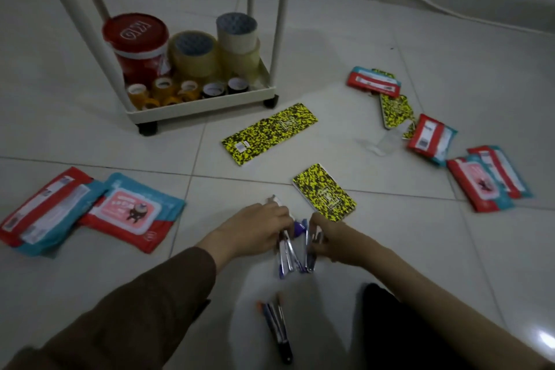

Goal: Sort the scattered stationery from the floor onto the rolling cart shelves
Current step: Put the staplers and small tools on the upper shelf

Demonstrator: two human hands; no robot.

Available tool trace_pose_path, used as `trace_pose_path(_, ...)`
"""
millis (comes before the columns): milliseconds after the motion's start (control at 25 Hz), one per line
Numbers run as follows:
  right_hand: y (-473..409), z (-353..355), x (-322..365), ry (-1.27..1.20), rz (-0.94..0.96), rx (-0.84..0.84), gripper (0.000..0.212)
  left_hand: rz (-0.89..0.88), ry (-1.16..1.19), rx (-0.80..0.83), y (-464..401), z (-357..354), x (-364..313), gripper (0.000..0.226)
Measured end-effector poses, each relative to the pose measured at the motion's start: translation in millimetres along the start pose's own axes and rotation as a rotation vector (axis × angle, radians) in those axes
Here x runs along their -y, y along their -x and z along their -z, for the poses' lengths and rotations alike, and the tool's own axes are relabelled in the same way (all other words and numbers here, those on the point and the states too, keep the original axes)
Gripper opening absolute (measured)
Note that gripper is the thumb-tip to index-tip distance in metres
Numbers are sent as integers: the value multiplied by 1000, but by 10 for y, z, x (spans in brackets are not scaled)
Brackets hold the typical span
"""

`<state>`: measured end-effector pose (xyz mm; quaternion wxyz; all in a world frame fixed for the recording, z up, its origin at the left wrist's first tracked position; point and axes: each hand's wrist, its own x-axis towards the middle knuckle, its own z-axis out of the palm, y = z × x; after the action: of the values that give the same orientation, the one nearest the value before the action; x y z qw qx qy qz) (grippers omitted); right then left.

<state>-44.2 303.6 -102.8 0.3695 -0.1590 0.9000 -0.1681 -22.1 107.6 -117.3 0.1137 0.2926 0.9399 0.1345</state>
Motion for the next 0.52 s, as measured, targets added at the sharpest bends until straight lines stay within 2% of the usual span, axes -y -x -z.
trace_pose_path(120,70,-287,-78,4,-45,-112,45,-162,-77,0,-13,-175,-80,28)
trace_pose_path(280,93,-393,-153,-189,-67,-212,42,-211,-128,18,-23,-264,-42,29)
trace_pose_path(360,106,-360,-207,-290,-97,-238,39,-259,-165,10,-11,-232,-5,22)
trace_pose_path(440,115,-341,-246,-301,-127,-250,40,-260,-237,-16,10,-183,9,20)
trace_pose_path(520,104,-345,-247,-189,-150,-249,45,-221,-232,34,46,-186,85,27)
